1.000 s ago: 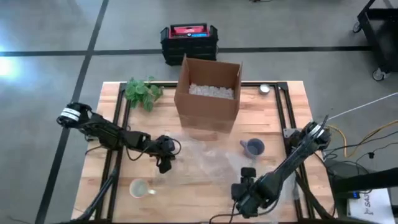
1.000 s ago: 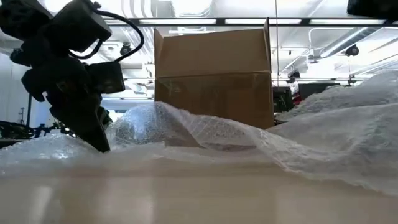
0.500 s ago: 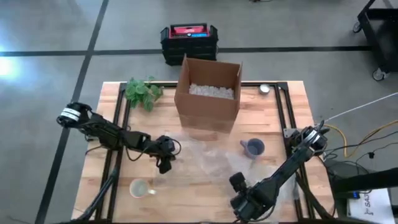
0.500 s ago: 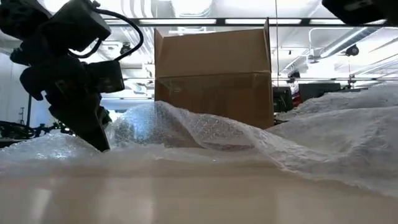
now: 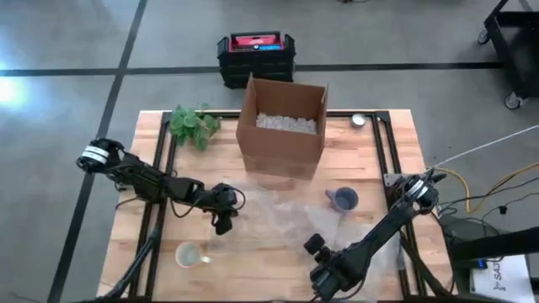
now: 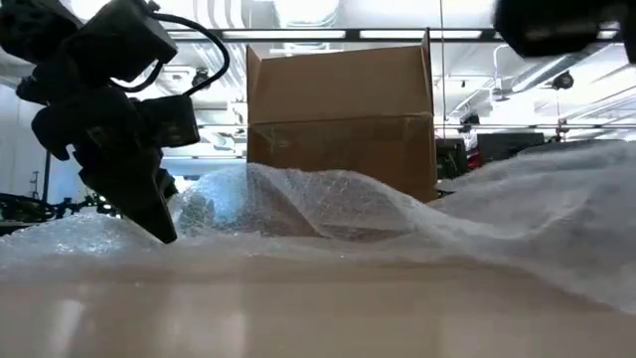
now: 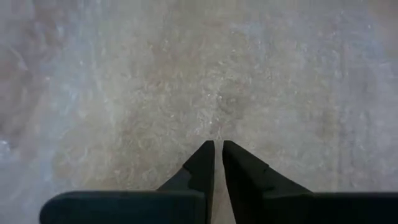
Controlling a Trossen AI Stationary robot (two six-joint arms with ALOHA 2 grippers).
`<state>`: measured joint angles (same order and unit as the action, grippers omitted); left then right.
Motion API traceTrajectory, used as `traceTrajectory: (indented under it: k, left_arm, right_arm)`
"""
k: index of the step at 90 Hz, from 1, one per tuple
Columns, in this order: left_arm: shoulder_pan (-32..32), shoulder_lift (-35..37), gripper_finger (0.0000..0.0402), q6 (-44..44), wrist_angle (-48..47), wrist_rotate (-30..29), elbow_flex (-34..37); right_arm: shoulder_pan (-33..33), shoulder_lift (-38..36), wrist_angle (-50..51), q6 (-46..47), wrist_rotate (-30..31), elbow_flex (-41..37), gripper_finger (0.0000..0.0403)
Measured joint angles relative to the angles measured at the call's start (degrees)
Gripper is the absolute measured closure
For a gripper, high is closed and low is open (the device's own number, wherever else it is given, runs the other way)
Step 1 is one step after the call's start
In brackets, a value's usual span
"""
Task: Wrap mug
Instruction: Wrap the blue cup in bubble wrap
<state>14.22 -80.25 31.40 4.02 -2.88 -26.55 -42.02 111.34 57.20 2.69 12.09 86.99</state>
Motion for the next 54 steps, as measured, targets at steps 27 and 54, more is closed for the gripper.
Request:
traceTrajectory:
  k: [27,54]
  left_arm:
    - [3.6,0.5,0.0381,3.5,-5.1,5.1,0.0]
    - [8.8,1.5,0.0381,7.3,-6.6,3.1,0.0]
  right_arm:
    - [7.2,-15.7,2.7,14.8,6.2,0.2,0.0398]
    - [20.4,-22.2,10.3,28.5,7.6,-3.4,0.0400]
